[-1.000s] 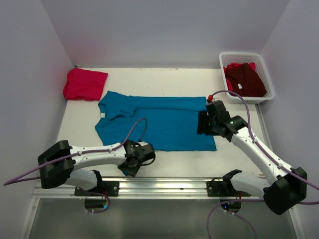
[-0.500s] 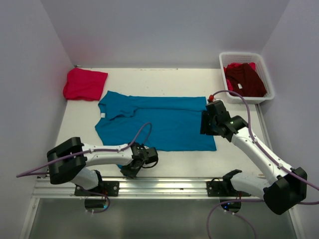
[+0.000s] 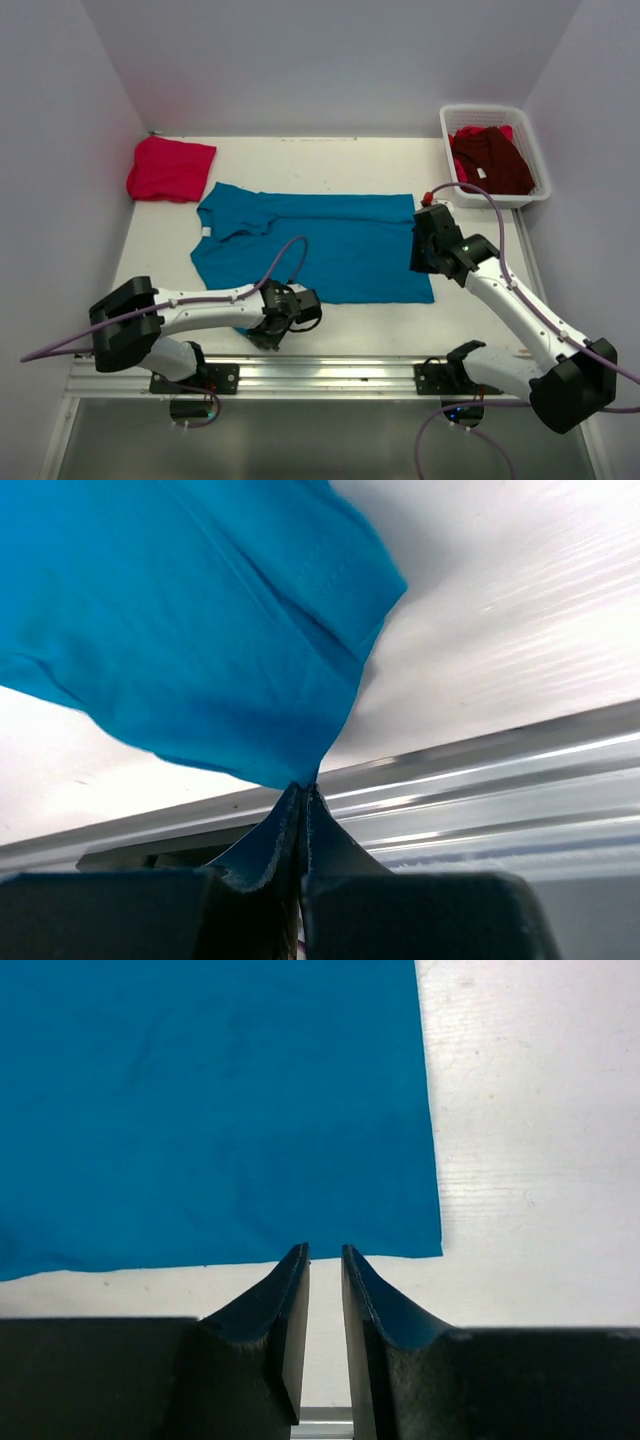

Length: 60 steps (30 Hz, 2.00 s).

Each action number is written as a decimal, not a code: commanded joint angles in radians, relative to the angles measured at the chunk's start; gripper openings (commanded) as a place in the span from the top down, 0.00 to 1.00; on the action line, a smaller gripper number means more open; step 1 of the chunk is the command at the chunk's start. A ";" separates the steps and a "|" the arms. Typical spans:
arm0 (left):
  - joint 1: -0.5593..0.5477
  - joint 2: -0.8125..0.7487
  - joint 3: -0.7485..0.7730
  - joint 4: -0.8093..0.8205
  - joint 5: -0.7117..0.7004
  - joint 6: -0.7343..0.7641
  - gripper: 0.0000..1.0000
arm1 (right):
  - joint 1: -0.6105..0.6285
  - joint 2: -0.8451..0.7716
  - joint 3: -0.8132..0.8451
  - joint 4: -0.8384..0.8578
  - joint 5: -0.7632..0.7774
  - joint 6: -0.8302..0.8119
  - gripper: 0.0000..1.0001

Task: Fold and stack the t-shirts
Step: Fold the tshirt

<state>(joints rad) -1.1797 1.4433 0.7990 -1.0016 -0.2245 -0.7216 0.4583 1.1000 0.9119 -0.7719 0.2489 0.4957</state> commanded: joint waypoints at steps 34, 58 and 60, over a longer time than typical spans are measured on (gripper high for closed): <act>-0.006 -0.144 0.345 -0.315 -0.202 -0.045 1.00 | 0.003 0.087 -0.307 0.060 0.237 0.560 0.49; -0.006 -0.199 0.310 -0.315 -0.184 -0.072 1.00 | -0.017 0.215 -0.318 0.192 0.314 0.615 0.83; -0.006 -0.202 0.312 -0.315 -0.184 -0.072 1.00 | -0.017 0.245 -0.301 0.194 0.311 0.613 1.00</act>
<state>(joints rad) -1.1797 1.2648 1.1088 -1.3003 -0.3973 -0.7681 0.4496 1.2987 0.5968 -0.5865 0.5224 1.0813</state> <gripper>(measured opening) 0.005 0.034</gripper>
